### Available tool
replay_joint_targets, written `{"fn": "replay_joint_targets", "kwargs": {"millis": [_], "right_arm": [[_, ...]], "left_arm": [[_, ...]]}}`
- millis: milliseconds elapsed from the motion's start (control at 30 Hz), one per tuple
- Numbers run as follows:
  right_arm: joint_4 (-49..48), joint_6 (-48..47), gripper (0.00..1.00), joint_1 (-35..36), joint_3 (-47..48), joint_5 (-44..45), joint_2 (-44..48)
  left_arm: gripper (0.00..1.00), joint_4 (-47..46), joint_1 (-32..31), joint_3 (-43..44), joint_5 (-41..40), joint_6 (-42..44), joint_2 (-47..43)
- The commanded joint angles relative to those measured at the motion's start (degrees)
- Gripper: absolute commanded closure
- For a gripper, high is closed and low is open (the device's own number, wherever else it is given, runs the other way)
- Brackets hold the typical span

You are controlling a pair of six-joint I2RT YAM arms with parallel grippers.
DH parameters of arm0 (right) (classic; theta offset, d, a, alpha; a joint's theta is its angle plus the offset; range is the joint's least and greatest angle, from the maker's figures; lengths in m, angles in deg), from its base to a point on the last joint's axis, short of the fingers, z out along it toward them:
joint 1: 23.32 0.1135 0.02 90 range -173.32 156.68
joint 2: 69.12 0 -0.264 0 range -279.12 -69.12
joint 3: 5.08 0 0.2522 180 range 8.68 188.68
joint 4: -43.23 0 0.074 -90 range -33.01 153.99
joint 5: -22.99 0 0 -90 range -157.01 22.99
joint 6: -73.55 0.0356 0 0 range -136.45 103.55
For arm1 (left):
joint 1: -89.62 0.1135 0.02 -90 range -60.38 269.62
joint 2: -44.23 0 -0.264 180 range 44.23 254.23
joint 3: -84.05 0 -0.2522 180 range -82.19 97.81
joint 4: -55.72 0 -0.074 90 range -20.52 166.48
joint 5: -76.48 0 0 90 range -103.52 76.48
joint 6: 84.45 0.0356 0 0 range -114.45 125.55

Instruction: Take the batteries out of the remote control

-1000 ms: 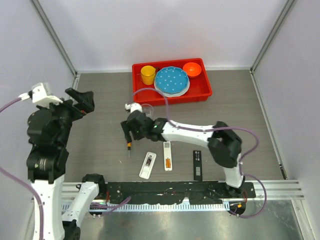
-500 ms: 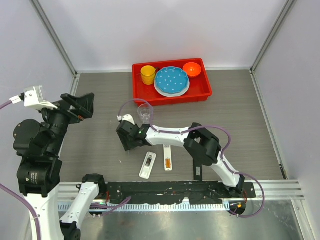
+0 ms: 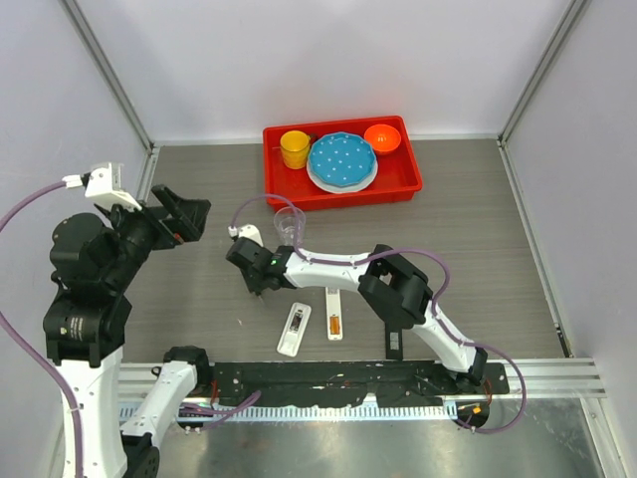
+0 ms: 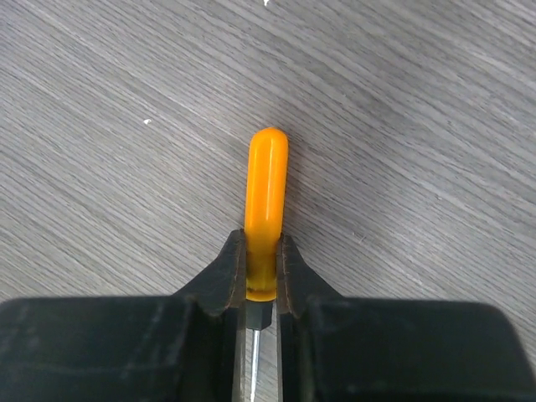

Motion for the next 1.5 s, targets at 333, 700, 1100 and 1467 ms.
{"fn": "replay_joint_targets", "kwargs": {"millis": [333,700,1100,1467], "right_arm": [[-11.7,4.3,0.99,0.0,-24.5,-1.8,35.2],[-13.7,13.9,0.99,0.1,-59.0,6.1,80.1],[-11.7,5.9,0.99,0.1,-62.3,11.0,86.3],[-33.8,10.9,0.99,-18.8,-57.5,-15.8,63.3]], "left_arm": [[0.00,7.2,0.2,-8.7,20.1,-6.0,-2.4],[0.00,4.8,-0.8,-22.8,30.0,-11.5,-10.4],[0.00,-5.3,-3.1,-30.9,34.6,-7.2,0.4],[0.01,-26.2,-24.1,-30.3,32.5,-9.4,17.7]]}}
